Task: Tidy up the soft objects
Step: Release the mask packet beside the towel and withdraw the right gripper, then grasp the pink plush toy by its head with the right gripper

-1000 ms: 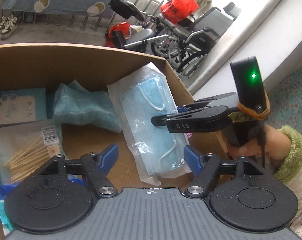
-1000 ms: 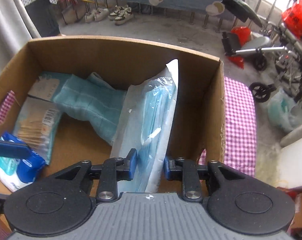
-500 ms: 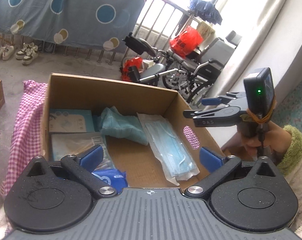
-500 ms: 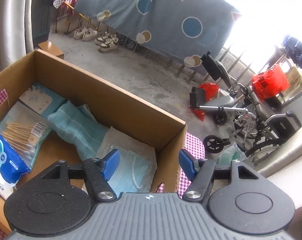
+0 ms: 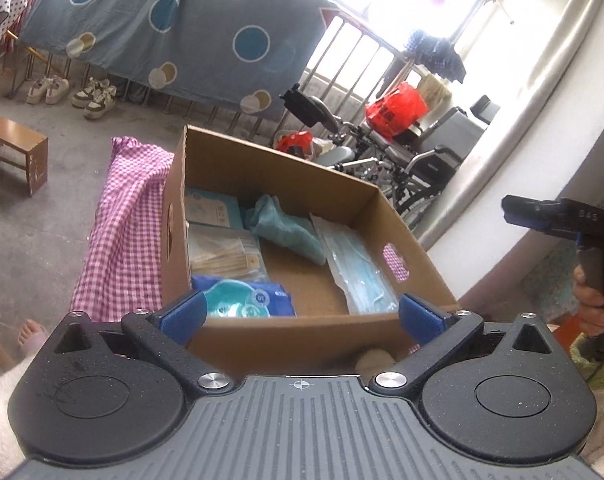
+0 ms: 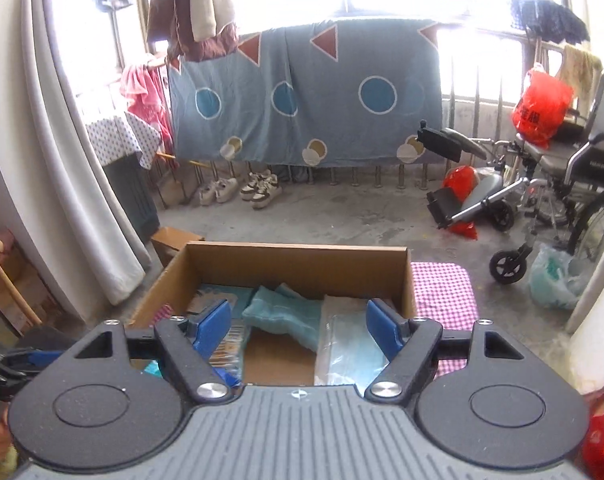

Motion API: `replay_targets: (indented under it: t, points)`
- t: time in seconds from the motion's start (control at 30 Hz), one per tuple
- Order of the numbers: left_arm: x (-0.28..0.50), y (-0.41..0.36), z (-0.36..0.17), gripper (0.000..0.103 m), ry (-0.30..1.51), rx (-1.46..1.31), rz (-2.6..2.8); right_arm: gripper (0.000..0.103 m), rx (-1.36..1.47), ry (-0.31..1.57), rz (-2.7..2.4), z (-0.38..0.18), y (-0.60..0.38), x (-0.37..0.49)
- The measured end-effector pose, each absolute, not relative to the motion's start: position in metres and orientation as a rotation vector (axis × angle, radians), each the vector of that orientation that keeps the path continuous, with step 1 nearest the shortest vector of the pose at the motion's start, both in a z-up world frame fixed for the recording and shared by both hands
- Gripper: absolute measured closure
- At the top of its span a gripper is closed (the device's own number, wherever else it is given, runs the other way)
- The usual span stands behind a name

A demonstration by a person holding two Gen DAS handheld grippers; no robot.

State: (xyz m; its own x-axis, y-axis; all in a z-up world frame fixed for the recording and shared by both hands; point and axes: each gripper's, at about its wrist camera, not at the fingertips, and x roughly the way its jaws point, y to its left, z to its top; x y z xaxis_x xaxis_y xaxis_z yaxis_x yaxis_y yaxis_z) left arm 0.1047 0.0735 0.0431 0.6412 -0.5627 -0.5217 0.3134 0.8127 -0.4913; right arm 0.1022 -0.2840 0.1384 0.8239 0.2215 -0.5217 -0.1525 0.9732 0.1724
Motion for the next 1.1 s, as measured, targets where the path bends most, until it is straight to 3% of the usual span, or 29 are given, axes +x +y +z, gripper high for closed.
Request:
replay_targets:
  t: [0.3, 0.63, 1.1]
  points:
    - [0.093, 0.000, 0.007, 0.000, 0.925, -0.213, -0.733, 0.010, 0.497, 0.620, 0.195, 0.062, -0.324, 0.014]
    - [0.078, -0.100, -0.027, 0.000, 1.067, 0.062, -0.951, 0.010, 0.841, 0.827, 0.173, -0.062, -0.338, -0.018]
    - [0.080, -0.149, -0.047, 0.000, 1.134, 0.204, -1.014, 0.013, 0.904, 0.949, 0.258, -0.105, -0.330, 0.011]
